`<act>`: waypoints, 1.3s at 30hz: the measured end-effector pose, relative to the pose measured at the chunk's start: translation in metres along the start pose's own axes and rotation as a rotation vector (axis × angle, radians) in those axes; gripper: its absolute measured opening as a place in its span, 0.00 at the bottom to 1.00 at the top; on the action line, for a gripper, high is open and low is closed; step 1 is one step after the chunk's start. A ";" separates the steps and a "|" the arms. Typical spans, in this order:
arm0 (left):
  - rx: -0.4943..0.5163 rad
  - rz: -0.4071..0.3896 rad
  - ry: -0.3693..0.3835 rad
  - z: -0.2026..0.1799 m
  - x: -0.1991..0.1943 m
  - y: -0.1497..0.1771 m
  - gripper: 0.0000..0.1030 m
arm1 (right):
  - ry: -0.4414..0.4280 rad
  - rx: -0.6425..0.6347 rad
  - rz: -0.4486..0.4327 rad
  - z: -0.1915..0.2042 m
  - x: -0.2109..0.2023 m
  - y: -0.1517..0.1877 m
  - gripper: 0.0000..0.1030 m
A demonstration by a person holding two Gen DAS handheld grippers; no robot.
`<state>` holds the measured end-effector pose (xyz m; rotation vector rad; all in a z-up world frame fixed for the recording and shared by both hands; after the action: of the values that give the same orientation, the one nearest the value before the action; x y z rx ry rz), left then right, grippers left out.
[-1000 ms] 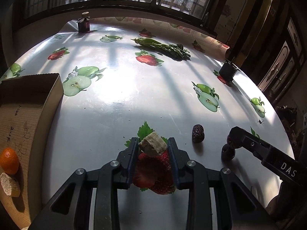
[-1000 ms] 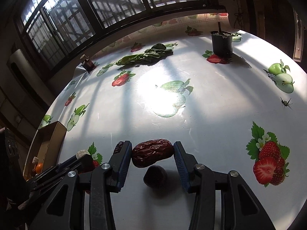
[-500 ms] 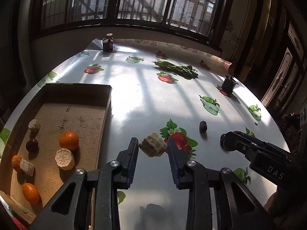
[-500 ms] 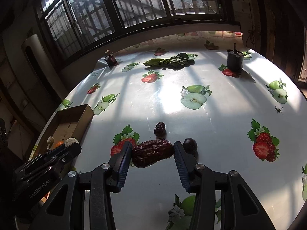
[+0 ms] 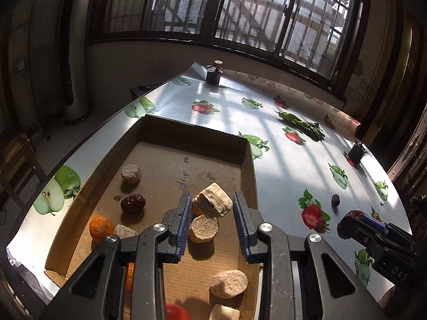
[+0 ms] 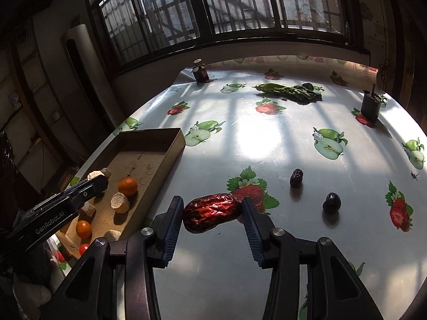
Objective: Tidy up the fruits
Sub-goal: 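Carry the bread cube and date into the tray and open both tools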
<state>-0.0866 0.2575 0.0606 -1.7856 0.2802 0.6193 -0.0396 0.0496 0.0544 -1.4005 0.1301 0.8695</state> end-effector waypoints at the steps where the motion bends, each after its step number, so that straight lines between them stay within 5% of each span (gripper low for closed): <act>1: -0.005 0.002 -0.025 0.010 0.002 -0.002 0.29 | -0.013 -0.016 0.002 0.009 0.003 0.000 0.47; 7: -0.022 0.049 -0.100 0.054 0.020 -0.008 0.29 | -0.072 -0.105 0.035 0.054 0.028 0.004 0.47; 18: -0.002 0.089 -0.069 0.058 0.042 -0.001 0.29 | -0.104 -0.235 0.104 0.106 0.071 0.022 0.48; 34: -0.060 0.083 0.003 0.060 0.041 0.003 0.30 | -0.076 -0.289 0.090 0.112 0.085 0.023 0.51; 39: -0.071 0.089 -0.006 0.059 0.038 0.003 0.42 | -0.088 -0.250 0.082 0.106 0.083 0.019 0.57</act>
<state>-0.0721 0.3168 0.0259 -1.8469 0.3382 0.7053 -0.0367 0.1800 0.0158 -1.5950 0.0114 1.0412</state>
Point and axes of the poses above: each gripper's, at about its wrist camera, not at the fingertips, and x roughly the way its jaws point, z to its left, y to its underside, the point moved 3 cm from there along x, roughly the way its jaws point, and after that the axes turned 8 degrees about -z, right-handed, at the moved point
